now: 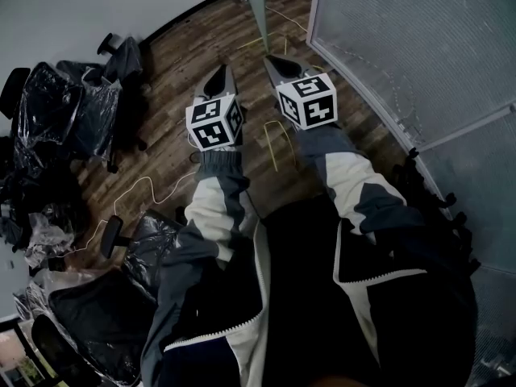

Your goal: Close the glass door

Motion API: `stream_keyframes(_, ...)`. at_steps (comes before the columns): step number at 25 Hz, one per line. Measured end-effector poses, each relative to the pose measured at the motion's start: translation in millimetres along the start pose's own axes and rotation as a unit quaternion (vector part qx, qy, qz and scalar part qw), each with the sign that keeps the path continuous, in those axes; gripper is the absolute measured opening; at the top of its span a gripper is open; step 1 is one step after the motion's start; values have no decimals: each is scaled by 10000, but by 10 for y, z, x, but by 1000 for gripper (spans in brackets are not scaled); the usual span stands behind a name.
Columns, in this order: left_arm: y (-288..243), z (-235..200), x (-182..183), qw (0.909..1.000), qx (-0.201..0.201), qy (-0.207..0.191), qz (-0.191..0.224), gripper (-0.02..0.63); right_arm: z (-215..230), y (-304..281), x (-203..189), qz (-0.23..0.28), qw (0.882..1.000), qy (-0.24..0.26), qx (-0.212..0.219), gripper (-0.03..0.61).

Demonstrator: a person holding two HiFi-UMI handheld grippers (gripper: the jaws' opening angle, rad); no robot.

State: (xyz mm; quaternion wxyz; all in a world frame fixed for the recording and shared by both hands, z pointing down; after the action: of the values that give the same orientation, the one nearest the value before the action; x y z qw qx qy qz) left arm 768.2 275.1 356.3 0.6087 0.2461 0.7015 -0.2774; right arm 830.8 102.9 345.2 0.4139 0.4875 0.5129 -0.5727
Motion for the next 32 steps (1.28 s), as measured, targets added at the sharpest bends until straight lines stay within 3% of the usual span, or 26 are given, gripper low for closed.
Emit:
stream_keyframes(6, -165, -100, 23, 10000, 58, 24, -25, 0, 115, -240, 17, -10, 9999, -73, 106, 5)
stream_keyframes(13, -595, -290, -13, 9991, 283, -253, -210, 0, 386, -735, -33, -49, 9992, -197, 339, 5)
stream_keyframes(23, -1709, -615, 154, 9969, 677, 155, -357, 0, 1252, -1789, 113, -94, 9953, -407, 875, 5)
stream_keyframes(32, -2732, -670, 193, 9945, 918, 164, -479, 0, 2101, -2568, 84, -322, 9918, -531, 1113, 5)
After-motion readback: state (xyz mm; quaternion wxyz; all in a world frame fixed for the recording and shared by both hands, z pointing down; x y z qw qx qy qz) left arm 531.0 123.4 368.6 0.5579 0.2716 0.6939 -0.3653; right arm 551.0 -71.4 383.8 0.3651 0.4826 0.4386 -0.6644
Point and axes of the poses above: the fingertips, and each gripper's own axes: y backward along the fingers, z to its right, x out of its top, the point moved 10 cm from there along y, backward along the fingers, and after that the axes turned 3 degrees about -x, right-handed, at the moved point
